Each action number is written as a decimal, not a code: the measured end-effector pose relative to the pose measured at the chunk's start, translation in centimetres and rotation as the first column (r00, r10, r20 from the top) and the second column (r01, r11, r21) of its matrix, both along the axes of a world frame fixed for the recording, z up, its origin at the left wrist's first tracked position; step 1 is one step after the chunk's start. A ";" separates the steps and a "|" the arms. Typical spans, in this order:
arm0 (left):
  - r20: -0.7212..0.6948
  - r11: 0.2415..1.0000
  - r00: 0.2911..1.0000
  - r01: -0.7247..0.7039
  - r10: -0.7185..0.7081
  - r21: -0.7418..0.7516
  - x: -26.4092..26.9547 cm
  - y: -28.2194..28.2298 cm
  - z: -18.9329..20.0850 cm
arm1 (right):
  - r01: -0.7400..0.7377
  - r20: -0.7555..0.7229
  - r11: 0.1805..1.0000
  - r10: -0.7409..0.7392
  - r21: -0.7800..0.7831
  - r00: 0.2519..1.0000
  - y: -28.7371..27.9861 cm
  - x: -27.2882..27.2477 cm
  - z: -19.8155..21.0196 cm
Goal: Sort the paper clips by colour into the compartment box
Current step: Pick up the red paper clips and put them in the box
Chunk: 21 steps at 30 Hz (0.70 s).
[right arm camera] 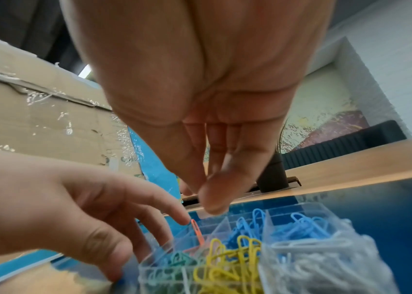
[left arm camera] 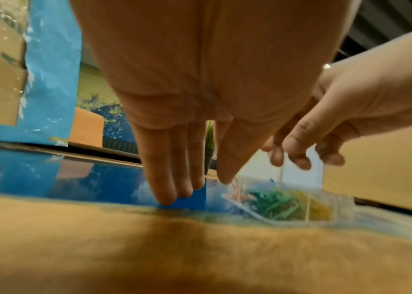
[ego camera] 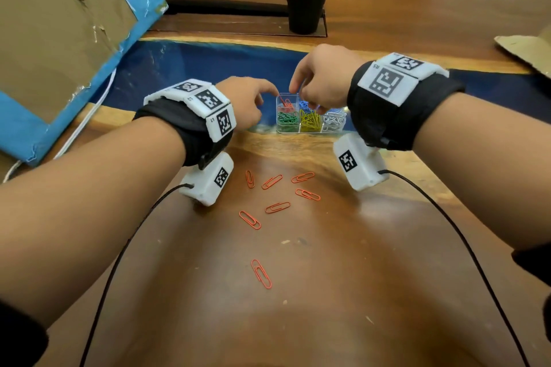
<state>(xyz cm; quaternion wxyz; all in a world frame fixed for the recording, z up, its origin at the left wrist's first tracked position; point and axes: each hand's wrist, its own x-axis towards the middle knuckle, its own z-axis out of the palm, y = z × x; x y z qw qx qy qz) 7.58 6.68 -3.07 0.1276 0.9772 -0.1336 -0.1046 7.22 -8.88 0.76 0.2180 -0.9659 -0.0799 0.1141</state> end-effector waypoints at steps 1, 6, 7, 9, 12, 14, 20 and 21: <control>-0.003 0.999 1.000 0.024 -0.023 0.035 -0.2 -0.1 -0.1 | -0.022 0.002 0.999 0.022 -0.035 1.000 0.0 -0.4 0.0; 0.032 0.995 0.998 0.048 -0.051 0.089 -0.6 -0.4 -0.4 | -0.080 0.003 0.989 0.081 -0.126 0.997 -0.2 -2.1 -0.1; 0.040 0.996 0.998 0.040 -0.044 0.084 -0.6 -0.5 -0.4 | -0.080 0.008 0.989 0.082 -0.128 0.997 -0.4 -2.3 -0.2; 0.050 0.994 0.998 0.042 -0.047 0.100 -0.6 -0.6 -0.4 | -0.087 0.023 0.987 0.091 -0.138 0.996 -0.6 -2.5 -0.4; 0.056 0.985 0.996 0.061 -0.071 0.164 -0.3 -0.9 -0.5 | -0.102 0.044 0.982 0.110 -0.160 0.993 -1.0 -2.9 -0.5; 0.047 0.981 0.996 0.070 -0.080 0.180 -0.2 -0.9 -0.6 | -0.114 0.040 0.978 0.123 -0.174 0.992 -1.2 -3.2 -0.6; 0.026 0.978 0.994 0.098 -0.105 0.186 -0.3 -0.5 -0.7 | -0.185 -0.032 0.961 0.182 -0.204 0.983 -1.3 -4.4 -1.6; 0.027 0.977 0.994 0.098 -0.105 0.188 -0.4 -0.6 -0.7 | -0.195 -0.042 0.957 0.190 -0.214 0.981 -1.3 -4.5 -1.7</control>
